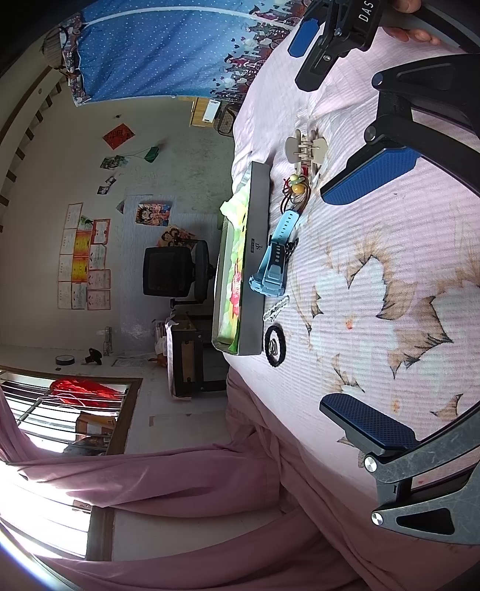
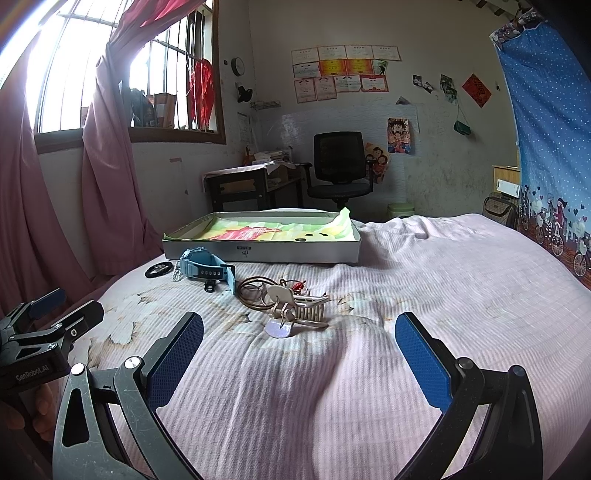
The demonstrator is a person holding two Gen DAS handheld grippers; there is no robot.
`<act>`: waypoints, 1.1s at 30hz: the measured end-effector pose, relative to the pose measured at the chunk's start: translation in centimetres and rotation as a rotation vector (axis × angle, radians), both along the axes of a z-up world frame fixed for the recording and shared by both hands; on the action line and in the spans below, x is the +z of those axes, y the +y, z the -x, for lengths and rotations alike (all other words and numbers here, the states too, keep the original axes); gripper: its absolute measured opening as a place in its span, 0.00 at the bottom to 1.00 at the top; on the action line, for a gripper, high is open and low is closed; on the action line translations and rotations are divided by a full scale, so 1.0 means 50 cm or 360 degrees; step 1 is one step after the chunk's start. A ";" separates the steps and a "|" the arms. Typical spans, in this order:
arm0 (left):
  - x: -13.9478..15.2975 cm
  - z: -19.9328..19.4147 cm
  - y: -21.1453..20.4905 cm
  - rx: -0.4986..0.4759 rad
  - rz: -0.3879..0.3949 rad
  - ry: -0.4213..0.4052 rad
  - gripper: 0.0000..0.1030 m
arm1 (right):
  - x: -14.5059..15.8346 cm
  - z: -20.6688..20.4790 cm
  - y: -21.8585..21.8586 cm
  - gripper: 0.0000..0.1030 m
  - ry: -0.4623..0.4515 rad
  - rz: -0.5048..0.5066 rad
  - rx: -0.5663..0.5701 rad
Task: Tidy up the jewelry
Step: 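Move the left tool toward the blue smartwatch while the right tool approaches the silver buckle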
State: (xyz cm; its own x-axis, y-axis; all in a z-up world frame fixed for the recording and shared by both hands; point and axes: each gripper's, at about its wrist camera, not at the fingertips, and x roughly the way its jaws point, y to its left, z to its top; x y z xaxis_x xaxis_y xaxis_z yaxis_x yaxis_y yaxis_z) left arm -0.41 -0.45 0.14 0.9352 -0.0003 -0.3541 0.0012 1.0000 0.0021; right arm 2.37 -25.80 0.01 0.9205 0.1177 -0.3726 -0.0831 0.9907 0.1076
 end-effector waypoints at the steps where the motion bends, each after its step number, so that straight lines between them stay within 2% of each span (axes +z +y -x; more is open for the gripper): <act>1: 0.000 0.000 -0.001 0.0000 0.0000 0.0001 1.00 | 0.001 0.000 -0.001 0.99 -0.0002 -0.0001 -0.0002; 8: 0.000 -0.002 0.004 -0.0026 0.0091 0.0075 1.00 | 0.009 0.001 -0.005 0.99 0.0038 0.0034 -0.0027; 16: 0.003 -0.053 0.022 -0.0070 0.0210 0.0186 1.00 | 0.001 -0.044 -0.023 0.99 0.0129 0.0054 -0.0017; 19: 0.010 -0.082 0.021 -0.0080 0.0204 0.0193 1.00 | -0.004 -0.066 -0.022 0.99 0.0164 0.0070 0.0005; 25: 0.017 -0.159 0.027 -0.0134 0.0213 0.0292 1.00 | -0.009 -0.130 -0.009 0.99 0.0245 0.0149 0.0111; 31: 0.016 -0.230 0.020 -0.0177 0.0206 0.0346 0.99 | -0.023 -0.193 -0.010 0.99 0.0368 0.0053 0.0177; 32: 0.015 -0.242 0.018 -0.0188 0.0197 0.0354 0.97 | -0.028 -0.204 -0.007 0.99 0.0393 0.0046 0.0188; 33: 0.012 -0.253 0.018 -0.0201 0.0186 0.0362 0.90 | -0.032 -0.210 -0.005 0.99 0.0413 0.0039 0.0195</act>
